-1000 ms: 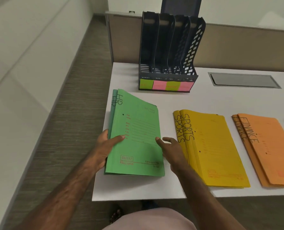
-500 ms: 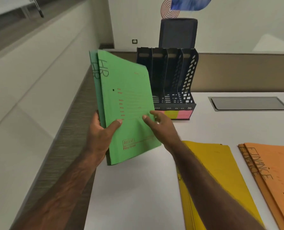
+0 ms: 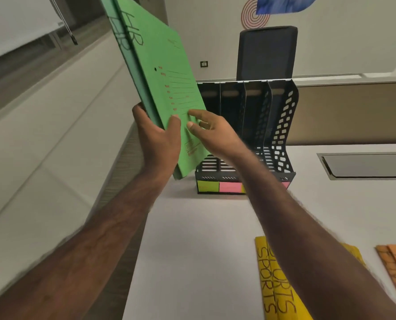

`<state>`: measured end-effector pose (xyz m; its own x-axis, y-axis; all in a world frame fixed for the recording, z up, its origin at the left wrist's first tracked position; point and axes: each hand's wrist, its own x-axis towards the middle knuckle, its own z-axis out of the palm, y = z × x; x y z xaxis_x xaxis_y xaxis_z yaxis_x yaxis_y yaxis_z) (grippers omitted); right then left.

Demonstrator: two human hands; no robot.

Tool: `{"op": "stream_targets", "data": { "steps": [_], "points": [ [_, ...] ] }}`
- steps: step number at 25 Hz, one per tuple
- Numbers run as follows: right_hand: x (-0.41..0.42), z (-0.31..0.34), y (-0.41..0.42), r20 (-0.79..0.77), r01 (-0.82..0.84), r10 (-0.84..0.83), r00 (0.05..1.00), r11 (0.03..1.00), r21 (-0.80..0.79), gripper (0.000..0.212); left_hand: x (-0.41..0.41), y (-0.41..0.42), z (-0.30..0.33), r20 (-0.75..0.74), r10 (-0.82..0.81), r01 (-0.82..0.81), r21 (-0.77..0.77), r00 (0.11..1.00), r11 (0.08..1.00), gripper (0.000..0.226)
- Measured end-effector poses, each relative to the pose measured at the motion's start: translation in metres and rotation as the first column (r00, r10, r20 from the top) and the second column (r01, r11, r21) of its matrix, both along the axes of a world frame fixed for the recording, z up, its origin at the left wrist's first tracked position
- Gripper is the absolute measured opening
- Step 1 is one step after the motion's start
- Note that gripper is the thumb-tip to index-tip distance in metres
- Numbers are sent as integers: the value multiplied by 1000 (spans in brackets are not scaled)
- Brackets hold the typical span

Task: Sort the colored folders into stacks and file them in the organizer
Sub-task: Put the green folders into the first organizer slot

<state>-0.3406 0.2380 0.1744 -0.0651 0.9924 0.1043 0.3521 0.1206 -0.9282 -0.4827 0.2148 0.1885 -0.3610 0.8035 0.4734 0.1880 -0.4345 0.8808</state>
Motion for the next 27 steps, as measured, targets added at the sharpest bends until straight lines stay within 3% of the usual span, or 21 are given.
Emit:
{"op": "stream_targets", "data": {
  "steps": [3,10,12,18,22,24,27],
  "points": [
    [13,-7,19,38,-33,32,999,999,24,56,24,27,-18,-24,7,-6,56,1000,998,41],
    [49,-61,22,134,-201,204,970,979,-31,113,58,64,-78,-129,52,-29,179,990,983,37],
    [51,-82,22,157,-191,185,970,981,21,122,66,71,-93,-132,37,-12,190,991,982,36],
    [59,-119,27,202,-51,23,979,989,137,119,73,76,-125,-149,-191,207,104,970,973,42],
    [61,-134,26,281,48,-72,957,995,90,104,56,73,-145,-104,-330,319,-111,938,941,40],
    [59,-139,23,319,75,-93,943,995,70,94,39,68,-157,-197,-413,363,-244,889,899,38],
    [56,-145,18,341,129,-144,929,989,66,85,12,54,-173,-343,-577,445,-391,741,805,41]
  ]
}}
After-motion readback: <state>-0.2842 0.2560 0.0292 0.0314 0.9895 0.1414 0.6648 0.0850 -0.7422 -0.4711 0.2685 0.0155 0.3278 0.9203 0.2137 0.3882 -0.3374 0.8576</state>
